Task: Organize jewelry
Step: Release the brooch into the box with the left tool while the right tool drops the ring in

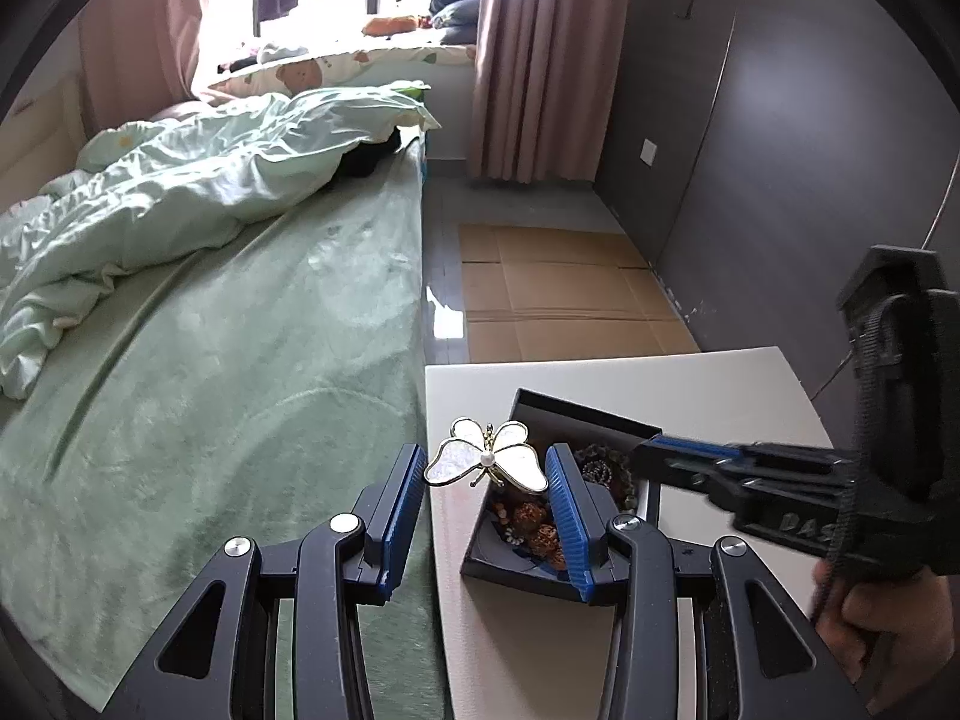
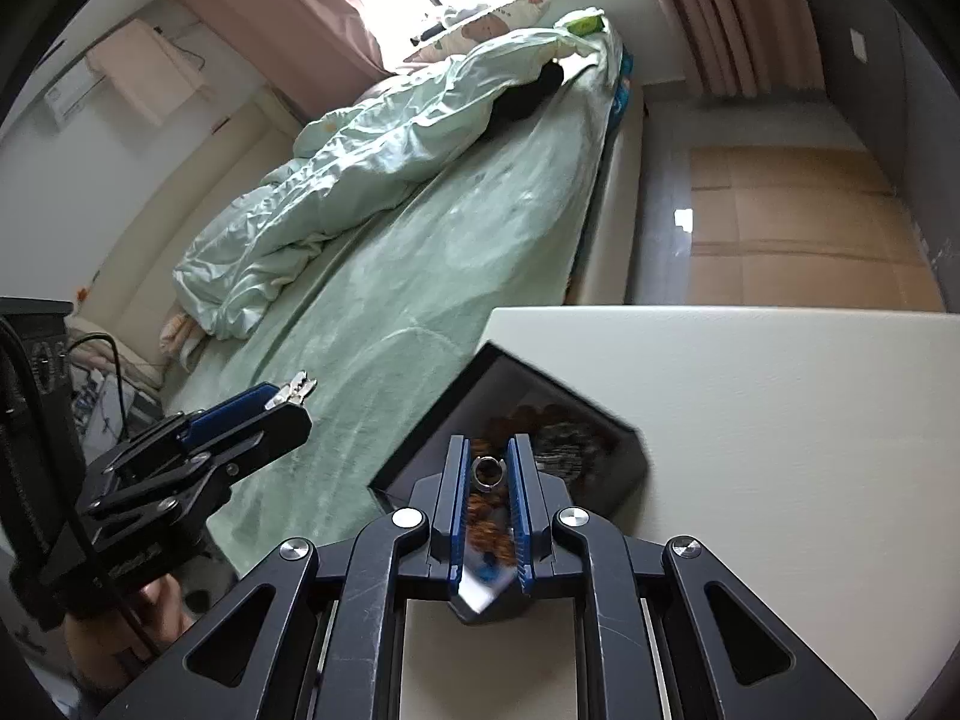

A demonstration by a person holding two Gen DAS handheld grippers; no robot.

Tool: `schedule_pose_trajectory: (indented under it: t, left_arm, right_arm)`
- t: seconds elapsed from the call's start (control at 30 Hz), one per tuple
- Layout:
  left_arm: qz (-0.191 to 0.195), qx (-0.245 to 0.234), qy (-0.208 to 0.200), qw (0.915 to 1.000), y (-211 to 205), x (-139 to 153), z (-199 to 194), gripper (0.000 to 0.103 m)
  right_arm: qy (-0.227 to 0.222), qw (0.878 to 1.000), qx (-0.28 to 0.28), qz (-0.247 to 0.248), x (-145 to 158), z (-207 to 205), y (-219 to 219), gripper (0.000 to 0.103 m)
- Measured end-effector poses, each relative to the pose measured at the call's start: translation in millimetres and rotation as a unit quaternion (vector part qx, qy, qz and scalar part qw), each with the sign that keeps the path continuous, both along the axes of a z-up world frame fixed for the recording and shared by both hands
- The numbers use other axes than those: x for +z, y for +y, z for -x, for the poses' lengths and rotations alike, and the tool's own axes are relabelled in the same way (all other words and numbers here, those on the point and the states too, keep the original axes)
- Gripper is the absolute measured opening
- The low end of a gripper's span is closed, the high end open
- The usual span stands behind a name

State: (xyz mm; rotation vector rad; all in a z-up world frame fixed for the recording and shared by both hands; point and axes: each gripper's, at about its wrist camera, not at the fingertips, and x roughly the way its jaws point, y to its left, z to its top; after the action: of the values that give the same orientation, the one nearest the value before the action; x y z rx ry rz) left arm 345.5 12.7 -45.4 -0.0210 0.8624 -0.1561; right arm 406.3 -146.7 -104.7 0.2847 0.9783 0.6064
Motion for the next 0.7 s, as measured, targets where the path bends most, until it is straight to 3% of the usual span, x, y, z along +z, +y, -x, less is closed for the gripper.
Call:
schedule_pose_trajectory:
  t: [0.1,0.13,0.2,0.53,0.67,0.7]
  left_arm:
    - [-0.001,-0.001,0.002,1.0,1,0,-3,0.043]
    - [0.0,-0.003,0.004,1.0,1,-1,-4,0.043]
    - [0.004,-0.006,0.008,0.9999,-1,-3,-6,0.043]
    - [0.03,-0.032,0.029,0.9986,-30,-17,-11,0.044]
    - [0.024,-0.037,0.032,0.9985,-41,-18,-11,0.07]
    - [0.024,-0.035,0.028,0.9987,-41,-17,-9,0.071]
  right_arm:
    - [0.028,1.0,-0.005,-0.01,-7,-6,5,0.018]
    - [0.039,0.999,-0.007,-0.016,-10,-7,5,0.035]
    - [0.036,0.999,-0.02,-0.019,-9,-8,1,0.056]
    - [0.042,0.996,-0.077,-0.013,-7,-10,-47,0.056]
    - [0.034,0.995,-0.094,-0.011,0,-6,-70,0.056]
    - [0.033,0.995,-0.095,-0.011,1,-5,-73,0.056]
